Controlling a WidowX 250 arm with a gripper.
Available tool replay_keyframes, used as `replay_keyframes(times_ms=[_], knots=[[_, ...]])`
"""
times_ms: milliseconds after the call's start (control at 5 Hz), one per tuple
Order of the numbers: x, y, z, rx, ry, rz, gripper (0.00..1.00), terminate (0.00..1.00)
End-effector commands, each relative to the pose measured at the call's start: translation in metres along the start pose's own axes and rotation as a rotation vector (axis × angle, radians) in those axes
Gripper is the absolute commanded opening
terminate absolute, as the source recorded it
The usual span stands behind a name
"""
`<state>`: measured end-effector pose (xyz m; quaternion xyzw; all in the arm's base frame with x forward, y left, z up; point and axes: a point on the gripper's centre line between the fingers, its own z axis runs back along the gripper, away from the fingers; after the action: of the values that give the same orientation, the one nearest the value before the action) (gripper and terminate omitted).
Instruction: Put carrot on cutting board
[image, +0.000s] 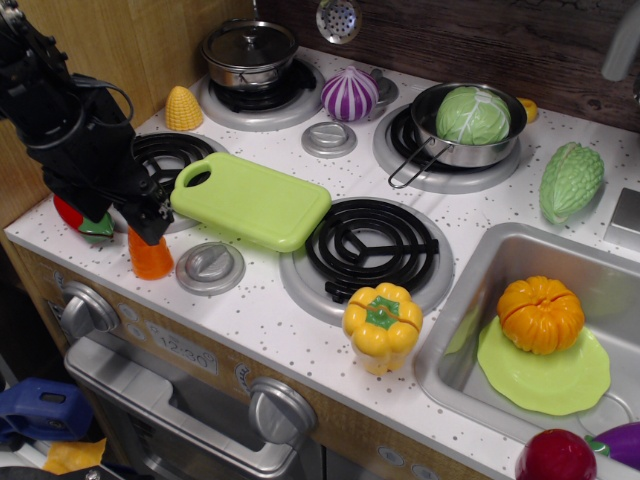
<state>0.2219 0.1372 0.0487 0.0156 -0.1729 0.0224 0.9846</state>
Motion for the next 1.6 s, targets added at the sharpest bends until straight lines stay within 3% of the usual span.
replay_keyframes(times_ms=[0, 400, 600, 1000, 1200, 1400], knots=[[0.003, 0.006, -0.01, -0.002, -0.033, -0.025, 1.0, 0.0], [0.005, 0.006, -0.026, -0.042, -0.052, -0.012, 1.0, 0.0], [0.006, 0.003, -0.027, -0.046, -0.056, -0.002, 0.0, 0.0], [0.031, -0.001, 0.012, 0.021, -0.018, -0.029, 0.0, 0.0], [0.053, -0.007, 0.024, 0.063, -0.039, -0.041, 0.0, 0.0], [0.076, -0.014, 0.02, 0.057, -0.069, -0.065, 0.0, 0.0]])
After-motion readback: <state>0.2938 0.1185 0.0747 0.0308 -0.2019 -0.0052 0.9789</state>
